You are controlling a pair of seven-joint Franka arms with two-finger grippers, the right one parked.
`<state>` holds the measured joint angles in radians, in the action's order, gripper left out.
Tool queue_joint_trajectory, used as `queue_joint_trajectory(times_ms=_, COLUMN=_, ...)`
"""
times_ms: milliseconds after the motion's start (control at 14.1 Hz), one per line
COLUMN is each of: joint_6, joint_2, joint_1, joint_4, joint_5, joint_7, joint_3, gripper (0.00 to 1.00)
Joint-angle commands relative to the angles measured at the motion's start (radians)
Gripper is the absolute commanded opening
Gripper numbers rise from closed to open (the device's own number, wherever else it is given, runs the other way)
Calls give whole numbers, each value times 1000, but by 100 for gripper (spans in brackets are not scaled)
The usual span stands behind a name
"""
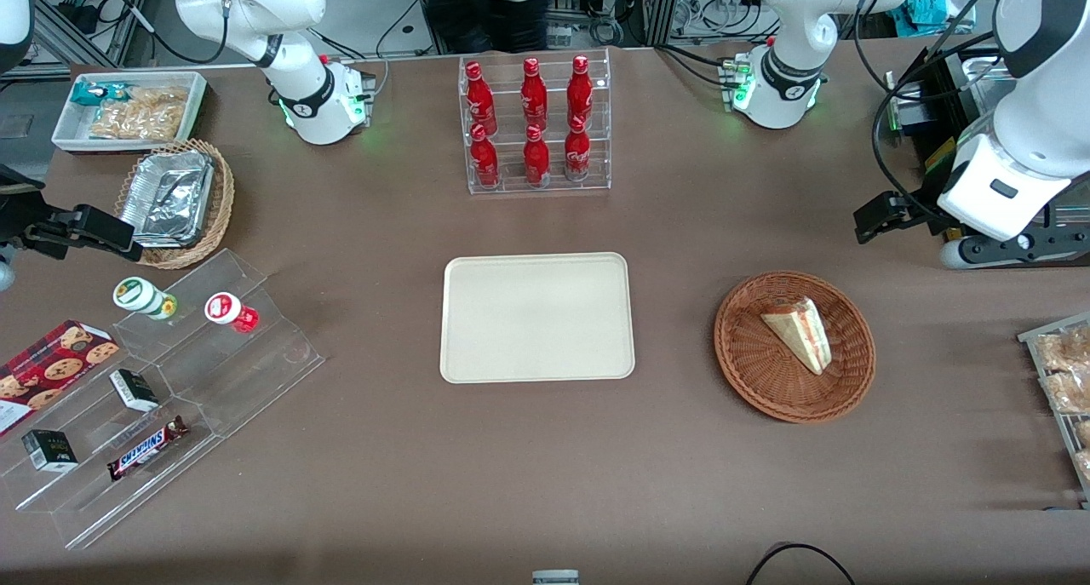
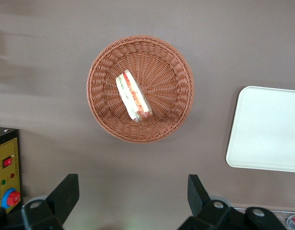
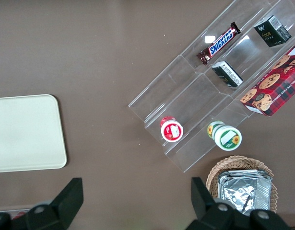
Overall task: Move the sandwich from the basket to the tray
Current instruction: 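Move the left gripper over the sandwich in the wicker basket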
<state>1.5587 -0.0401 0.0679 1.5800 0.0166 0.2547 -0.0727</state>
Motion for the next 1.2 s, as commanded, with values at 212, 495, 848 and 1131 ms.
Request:
queue_joint_trajectory(times_ms=212, joint_6=-9, joint_2=-36, joint_1=-3, joint_4=-11, joint_5=-14, joint_7=3, joint_3=1, gripper=100)
queue_joint_trajectory(times_ms=495, joint_6=79, joint_2=-66, joint_1=-3, joint_4=104, joint_5=-12, joint_7=4, joint_3=1, gripper=100)
queue_joint_trajectory(times_ms=848, joint_6=421, joint_2=-69, joint_1=-20, joint_4=378, joint_5=-17, joint_7=4, joint_3=4, gripper=100)
queue_joint_trajectory(times_ms=1131, joint_6=642, joint_2=-106, joint_1=-22, joint_4=509, joint_5=-12, joint_7=23, joint_3=5, gripper=100)
